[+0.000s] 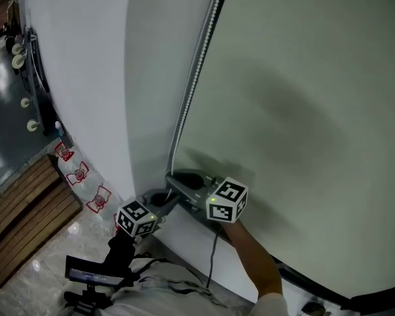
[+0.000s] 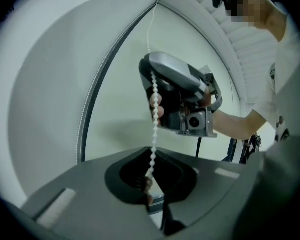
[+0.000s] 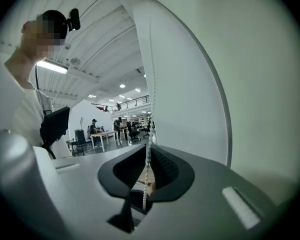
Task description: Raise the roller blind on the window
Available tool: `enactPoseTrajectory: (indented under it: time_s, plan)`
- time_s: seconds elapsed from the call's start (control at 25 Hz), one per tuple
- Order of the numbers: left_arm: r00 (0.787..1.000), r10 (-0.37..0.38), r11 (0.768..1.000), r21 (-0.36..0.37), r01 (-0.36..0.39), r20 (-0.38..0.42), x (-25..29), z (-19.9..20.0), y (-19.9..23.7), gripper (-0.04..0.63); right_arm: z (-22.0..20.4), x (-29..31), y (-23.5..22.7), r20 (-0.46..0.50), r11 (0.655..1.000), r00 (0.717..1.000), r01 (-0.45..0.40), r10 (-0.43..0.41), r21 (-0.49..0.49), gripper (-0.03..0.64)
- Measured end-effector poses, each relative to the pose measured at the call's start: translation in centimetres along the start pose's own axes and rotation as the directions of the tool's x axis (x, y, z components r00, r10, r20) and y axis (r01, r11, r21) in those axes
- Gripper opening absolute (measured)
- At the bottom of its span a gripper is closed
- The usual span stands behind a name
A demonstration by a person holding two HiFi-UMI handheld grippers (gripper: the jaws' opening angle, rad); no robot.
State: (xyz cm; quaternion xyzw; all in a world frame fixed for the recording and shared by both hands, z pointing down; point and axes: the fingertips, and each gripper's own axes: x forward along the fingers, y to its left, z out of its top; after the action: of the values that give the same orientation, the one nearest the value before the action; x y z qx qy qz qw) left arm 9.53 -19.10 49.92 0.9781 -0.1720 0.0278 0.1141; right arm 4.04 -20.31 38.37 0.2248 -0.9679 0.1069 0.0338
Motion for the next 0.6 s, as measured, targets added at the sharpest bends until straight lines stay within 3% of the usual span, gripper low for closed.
enactPoseTrajectory:
  time_s: [0.12,0.6]
  plan:
    - [1.0,0.0,1.0,-0.001,0.0,-0.002,0.0,-0.1,0.1,-0.002,3.8,-0.2,0.0,0.085,1.0,0.996,-0.025,0.025,-0.003,0.071]
    - [1.0,0.01,1.0,-0.01,-0.01,-0.006,0.1,-0.8,0.5,-0.002,17.7,-0.9,0.1,0.233,0.983,0.97,-0.022,0.064,-0.181,0.08]
